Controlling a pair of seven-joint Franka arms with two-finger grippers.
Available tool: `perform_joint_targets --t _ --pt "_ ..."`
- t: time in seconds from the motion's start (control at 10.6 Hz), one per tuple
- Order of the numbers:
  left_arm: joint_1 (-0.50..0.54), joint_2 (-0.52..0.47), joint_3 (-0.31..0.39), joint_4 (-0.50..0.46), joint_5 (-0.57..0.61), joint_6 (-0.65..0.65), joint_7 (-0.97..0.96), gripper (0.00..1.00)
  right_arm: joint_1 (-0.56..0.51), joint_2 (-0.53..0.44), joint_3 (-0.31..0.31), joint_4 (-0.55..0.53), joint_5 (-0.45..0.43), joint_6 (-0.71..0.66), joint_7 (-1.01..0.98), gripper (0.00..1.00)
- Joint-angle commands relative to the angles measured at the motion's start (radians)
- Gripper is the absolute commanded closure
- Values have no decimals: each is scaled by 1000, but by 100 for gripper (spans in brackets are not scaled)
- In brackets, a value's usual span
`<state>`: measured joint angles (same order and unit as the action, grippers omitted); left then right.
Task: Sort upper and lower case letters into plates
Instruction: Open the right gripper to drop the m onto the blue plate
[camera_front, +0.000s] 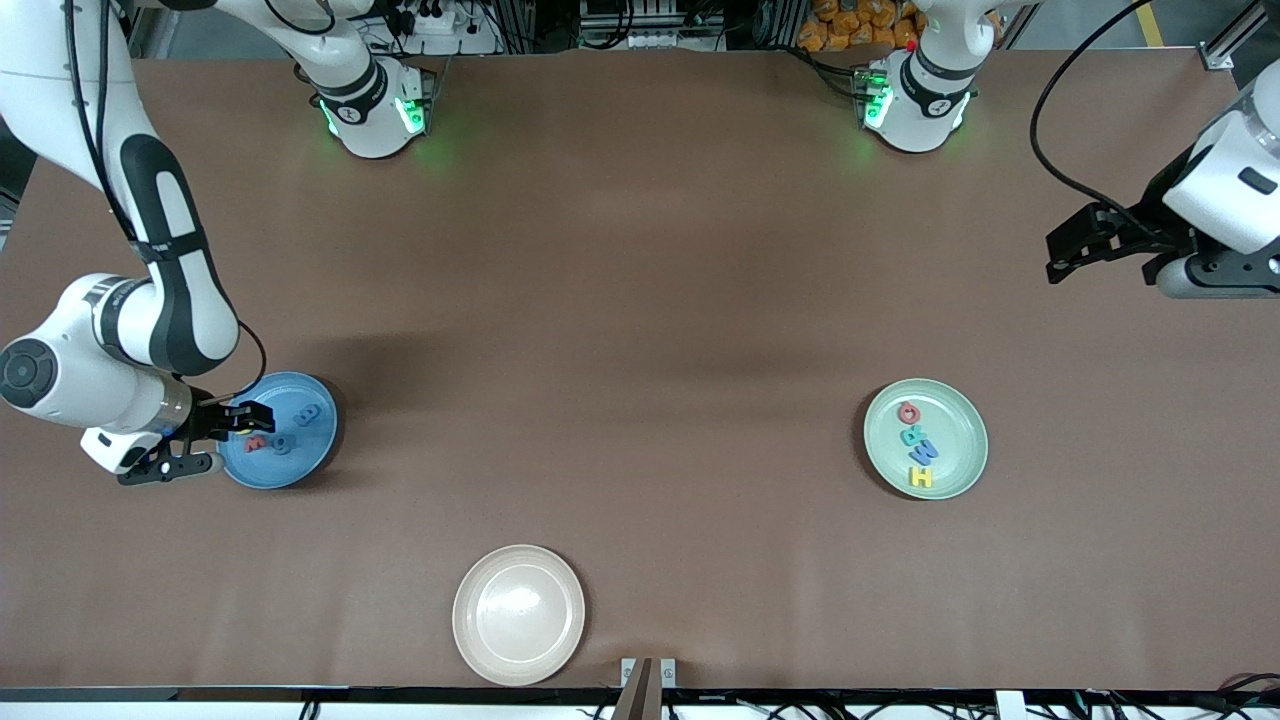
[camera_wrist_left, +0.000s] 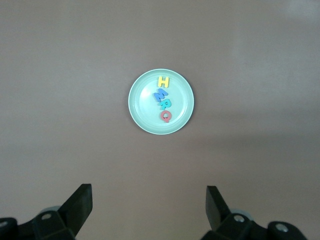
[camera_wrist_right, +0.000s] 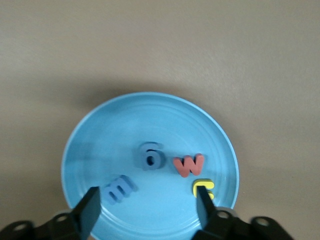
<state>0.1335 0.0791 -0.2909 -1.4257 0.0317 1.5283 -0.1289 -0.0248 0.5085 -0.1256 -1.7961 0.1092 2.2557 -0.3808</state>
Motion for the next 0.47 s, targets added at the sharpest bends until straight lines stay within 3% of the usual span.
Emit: perform_joint_targets --t 0.0,0.19,0.38 --pt "-21 -32 33 -33 -27 -5 38 0 11 -76 6 -49 -14 -16 -3 0" --pt "-84 -67 119 -65 -26 -5 70 0 29 -155 6 -158 -16 -4 -3 0" --pt "-83 -88 127 -87 -26 -4 92 0 32 -267 11 -285 -28 -1 0 0"
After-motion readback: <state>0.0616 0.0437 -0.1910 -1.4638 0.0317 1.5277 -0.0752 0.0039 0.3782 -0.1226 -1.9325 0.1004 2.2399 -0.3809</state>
